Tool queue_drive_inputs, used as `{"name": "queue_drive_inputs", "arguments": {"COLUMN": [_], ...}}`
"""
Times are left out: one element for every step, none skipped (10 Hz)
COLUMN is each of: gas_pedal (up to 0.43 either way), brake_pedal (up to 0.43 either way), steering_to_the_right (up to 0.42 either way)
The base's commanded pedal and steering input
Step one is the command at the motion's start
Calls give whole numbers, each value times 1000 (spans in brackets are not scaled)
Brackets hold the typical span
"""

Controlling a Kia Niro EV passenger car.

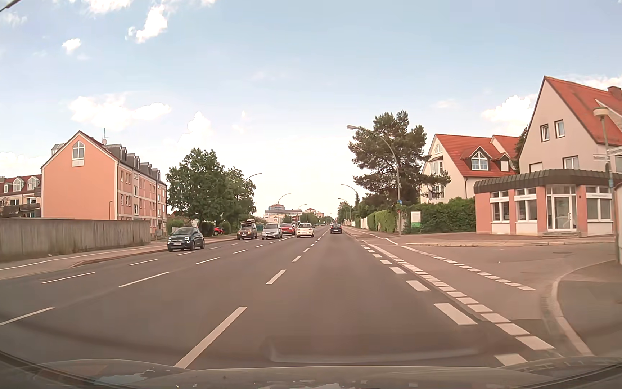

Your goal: Follow the waypoints while adhering to traffic rules and regulations

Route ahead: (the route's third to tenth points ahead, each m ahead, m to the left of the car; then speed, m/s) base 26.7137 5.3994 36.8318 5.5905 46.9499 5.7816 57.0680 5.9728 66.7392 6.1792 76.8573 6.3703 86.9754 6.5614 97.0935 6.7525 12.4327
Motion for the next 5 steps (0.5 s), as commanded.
{"name": "queue_drive_inputs", "arguments": {"gas_pedal": [67,67,67,67,67], "brake_pedal": [18,18,18,18,18], "steering_to_the_right": [1,0,1,1,1]}}
